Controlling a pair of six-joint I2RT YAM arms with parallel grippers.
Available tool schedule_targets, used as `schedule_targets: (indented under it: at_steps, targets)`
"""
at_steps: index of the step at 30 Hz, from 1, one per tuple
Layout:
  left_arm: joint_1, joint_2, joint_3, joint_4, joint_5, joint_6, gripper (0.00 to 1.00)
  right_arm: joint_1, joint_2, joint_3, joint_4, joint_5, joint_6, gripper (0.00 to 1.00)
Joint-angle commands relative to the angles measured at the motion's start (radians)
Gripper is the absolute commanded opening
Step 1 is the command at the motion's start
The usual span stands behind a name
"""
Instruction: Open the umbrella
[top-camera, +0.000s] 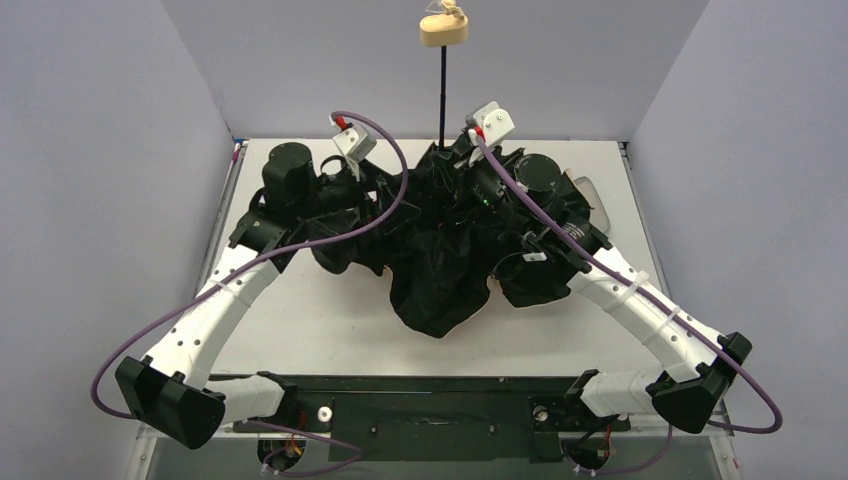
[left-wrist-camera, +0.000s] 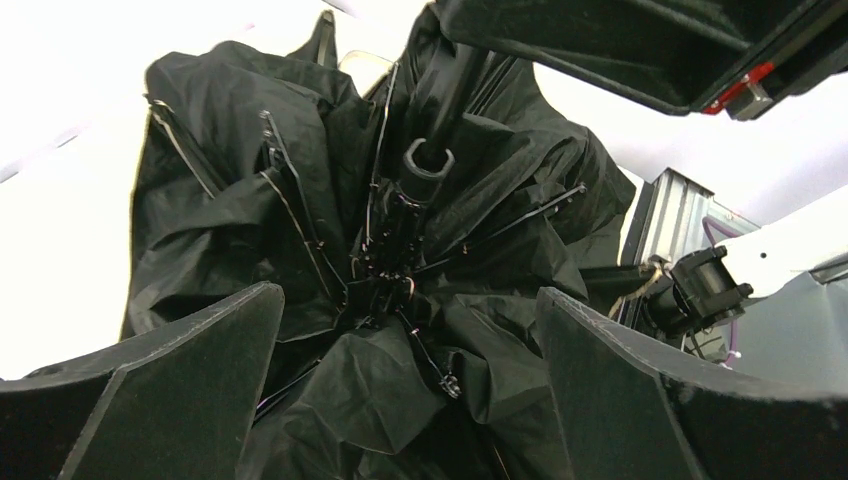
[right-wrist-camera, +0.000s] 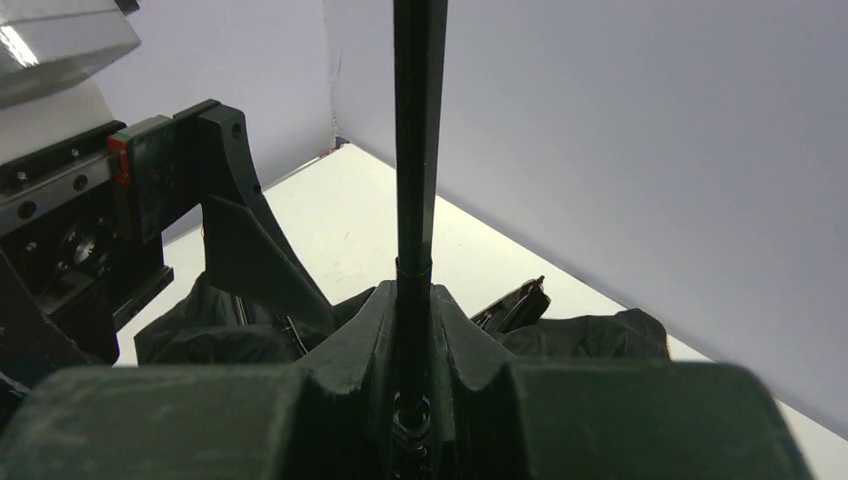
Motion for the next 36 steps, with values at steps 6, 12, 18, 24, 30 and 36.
schedule_targets:
  at_steps: [6,12,18,24,30,36]
  targets:
    - [-0.016,-0.007,-0.087,-0.113,-0.099,0.093,0.97,0.001,-0.038,0.079,0.109,-0.014,-0.005,0.0]
    - [-0.009,-0.053,-0.202,-0.166,-0.159,0.115,0.97,-0.043,-0.048,0.117,0.1,-0.015,0.002,0.0]
    - [0.02,-0.114,-0.321,-0.178,-0.18,0.132,0.97,-0.118,-0.051,0.132,0.094,-0.017,0.011,0.0]
    - [0.066,-0.138,-0.342,-0.196,-0.177,0.227,0.97,-0.171,-0.053,0.131,0.084,-0.032,0.046,0.0]
    - [0.096,-0.233,-0.205,0.014,0.002,0.19,0.97,-0.111,-0.081,0.041,0.064,-0.017,0.045,0.0]
    - [0.061,-0.222,-0.081,0.247,0.073,0.161,0.97,-0.041,-0.084,-0.012,0.066,0.021,0.048,0.0]
